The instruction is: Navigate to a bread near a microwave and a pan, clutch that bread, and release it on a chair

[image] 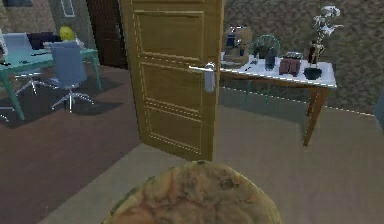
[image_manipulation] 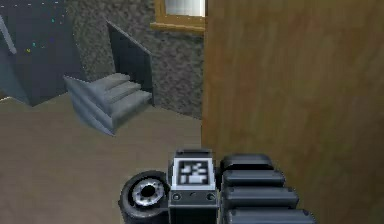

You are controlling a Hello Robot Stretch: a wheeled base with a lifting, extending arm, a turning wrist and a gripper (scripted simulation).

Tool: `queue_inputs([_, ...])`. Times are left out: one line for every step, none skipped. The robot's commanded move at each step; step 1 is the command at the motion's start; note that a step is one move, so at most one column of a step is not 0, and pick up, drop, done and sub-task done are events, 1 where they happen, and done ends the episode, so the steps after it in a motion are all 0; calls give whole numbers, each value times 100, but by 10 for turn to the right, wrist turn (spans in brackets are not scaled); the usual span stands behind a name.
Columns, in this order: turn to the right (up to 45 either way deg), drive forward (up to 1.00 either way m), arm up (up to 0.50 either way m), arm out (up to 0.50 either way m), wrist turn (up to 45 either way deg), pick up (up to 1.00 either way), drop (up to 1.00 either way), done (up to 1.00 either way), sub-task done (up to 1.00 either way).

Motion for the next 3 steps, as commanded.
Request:
queue_inputs([-120, 0, 0, 0, 0, 0, 0, 0, 0])
queue_inputs([0, 45, 0, 0, 0, 0, 0, 0, 0])
queue_inputs([-330, 0, 0, 0, 0, 0, 0, 0, 0])
